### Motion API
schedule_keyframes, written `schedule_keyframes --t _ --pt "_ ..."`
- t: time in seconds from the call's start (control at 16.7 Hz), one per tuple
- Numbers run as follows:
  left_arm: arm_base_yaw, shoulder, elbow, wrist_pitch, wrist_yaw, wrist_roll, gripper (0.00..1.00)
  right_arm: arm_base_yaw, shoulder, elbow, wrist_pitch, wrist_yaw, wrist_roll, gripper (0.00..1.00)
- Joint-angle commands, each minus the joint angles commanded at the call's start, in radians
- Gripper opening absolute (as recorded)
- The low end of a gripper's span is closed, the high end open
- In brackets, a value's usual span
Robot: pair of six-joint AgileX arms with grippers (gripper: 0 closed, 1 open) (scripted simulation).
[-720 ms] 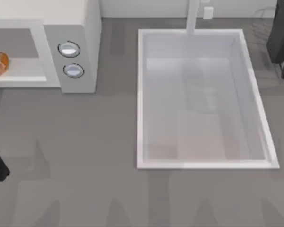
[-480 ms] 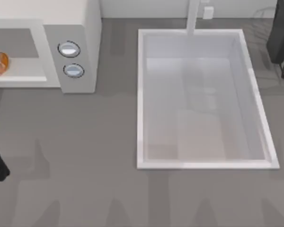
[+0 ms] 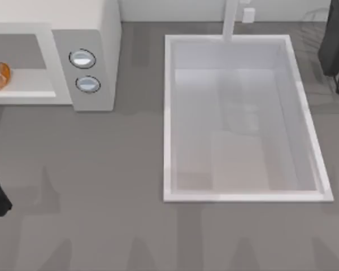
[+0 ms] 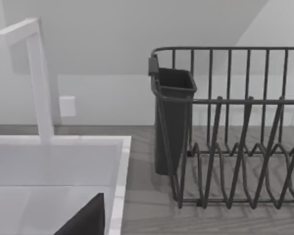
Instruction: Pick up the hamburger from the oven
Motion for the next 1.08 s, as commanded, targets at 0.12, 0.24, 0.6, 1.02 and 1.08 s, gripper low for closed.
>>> schedule_keyframes --t 0.12,0.24,0.6,1.02,1.08 --pt "0.0 0.0 0.0 0.0 0.0 0.0 1.0 0.0 0.0 0.0 0.0 0.0 0.0 1.0" --pt "0.0 0.0 0.0 0.0 0.0 0.0 1.0 0.0 0.0 0.0 0.0 0.0 0.0 1.0" --pt "0.0 0.0 0.0 0.0 0.0 0.0 1.0 0.0 0.0 0.0 0.0 0.0 0.0 1.0" --pt "0.012 0.145 0.058 0.068 0.014 0.005 1.0 0.0 0.0 0.0 0.0 0.0 0.0 1.0" --pt "0.016 0.203 0.08 0.094 0.019 0.007 1.0 0.0 0.0 0.0 0.0 0.0 0.0 1.0"
